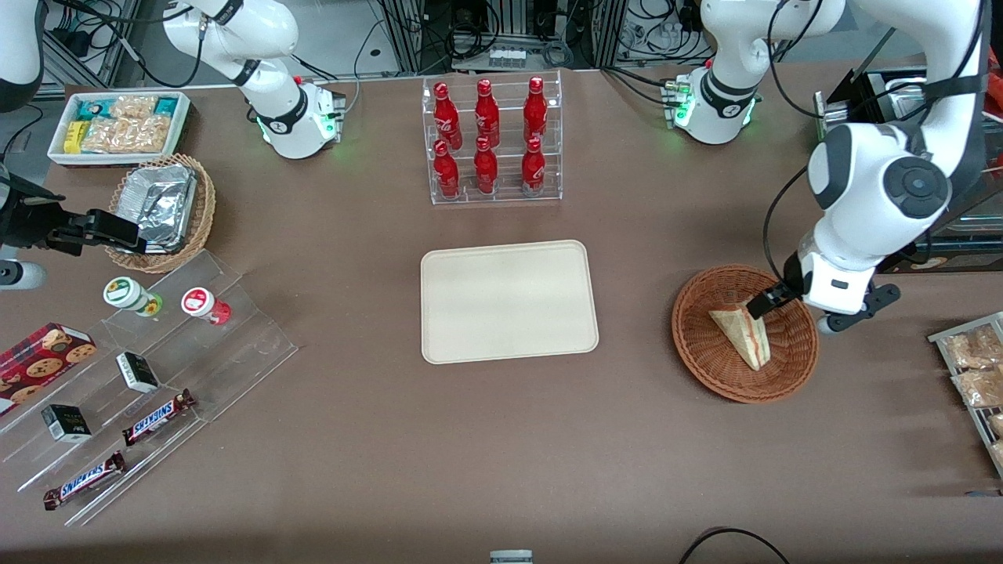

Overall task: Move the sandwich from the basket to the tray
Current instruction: 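Move the left gripper down over the wrapped sandwich in the wicker basket, then close the left gripper on the wrapped sandwich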

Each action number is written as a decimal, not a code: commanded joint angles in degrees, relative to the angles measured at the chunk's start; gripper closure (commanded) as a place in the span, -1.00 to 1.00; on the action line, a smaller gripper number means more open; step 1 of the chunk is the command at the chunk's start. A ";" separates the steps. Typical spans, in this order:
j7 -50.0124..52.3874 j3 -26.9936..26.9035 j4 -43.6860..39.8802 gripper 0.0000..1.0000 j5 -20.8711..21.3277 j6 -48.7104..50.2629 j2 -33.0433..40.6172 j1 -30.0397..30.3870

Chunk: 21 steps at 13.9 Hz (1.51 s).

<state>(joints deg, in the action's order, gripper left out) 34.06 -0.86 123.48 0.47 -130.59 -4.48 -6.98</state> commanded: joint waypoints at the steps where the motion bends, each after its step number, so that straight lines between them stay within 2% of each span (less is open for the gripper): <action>1: 1.71 -0.28 2.38 -1.00 0.76 -2.74 -1.31 -0.31; 9: 1.54 -0.28 2.30 -1.00 0.84 -6.87 -7.29 -0.22; 18: 1.28 -0.28 2.30 -1.00 0.85 -9.69 -10.72 -0.22; 19: 1.28 -0.28 2.30 -0.96 0.84 -9.69 -10.99 -0.14; 21: 1.19 -0.28 2.38 -0.67 0.84 -9.60 -11.43 -0.14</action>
<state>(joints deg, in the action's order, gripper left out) 34.48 -0.93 125.79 0.52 -139.10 -15.27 -6.96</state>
